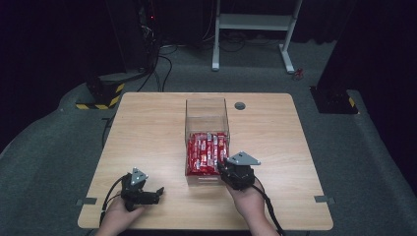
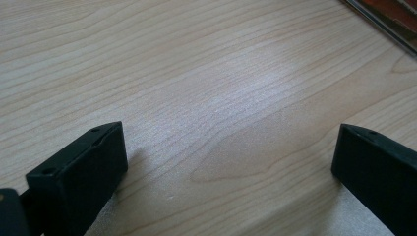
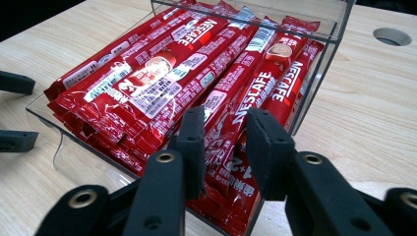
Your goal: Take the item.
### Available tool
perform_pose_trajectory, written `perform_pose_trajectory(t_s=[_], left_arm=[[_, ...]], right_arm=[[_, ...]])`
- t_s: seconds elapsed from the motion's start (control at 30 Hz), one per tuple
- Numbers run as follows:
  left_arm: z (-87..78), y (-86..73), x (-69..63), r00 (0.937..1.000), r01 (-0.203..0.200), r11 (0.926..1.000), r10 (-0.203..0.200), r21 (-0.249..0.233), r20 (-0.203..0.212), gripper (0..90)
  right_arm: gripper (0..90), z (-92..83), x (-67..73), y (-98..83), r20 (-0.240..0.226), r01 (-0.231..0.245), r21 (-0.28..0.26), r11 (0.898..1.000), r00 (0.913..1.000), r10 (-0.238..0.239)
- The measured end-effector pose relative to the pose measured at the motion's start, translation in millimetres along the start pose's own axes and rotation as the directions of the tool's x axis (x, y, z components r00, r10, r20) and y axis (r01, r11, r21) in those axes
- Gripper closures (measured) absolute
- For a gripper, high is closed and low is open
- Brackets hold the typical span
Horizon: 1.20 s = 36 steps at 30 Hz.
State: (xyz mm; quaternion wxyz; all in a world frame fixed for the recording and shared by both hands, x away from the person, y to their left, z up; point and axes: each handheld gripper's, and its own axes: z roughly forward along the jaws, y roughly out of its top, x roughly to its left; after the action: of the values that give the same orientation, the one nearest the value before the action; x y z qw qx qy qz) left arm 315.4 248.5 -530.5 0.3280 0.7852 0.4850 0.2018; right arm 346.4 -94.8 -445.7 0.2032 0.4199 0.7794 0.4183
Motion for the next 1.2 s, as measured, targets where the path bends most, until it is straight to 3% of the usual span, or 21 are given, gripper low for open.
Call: perform_pose_trajectory(t_s=[0.47,1.2], left_arm=[[-0.4,-0.6,-0.6,1.0,-0.001,1.0,0.001,0.0,0.001,0.6],[-0.4,-0.6,-0.6,1.0,-0.001,1.0,0.001,-0.001,0.001,0.6]], right_arm=[[86.5,1.0,1.0,-3.5,-0.002,0.003,-0.025,1.0,1.0,-0.003],[88.4,-20.1,-2.5,-13.3,-0.013,-0.003,-0.072,0.997,0.9999,0.002]])
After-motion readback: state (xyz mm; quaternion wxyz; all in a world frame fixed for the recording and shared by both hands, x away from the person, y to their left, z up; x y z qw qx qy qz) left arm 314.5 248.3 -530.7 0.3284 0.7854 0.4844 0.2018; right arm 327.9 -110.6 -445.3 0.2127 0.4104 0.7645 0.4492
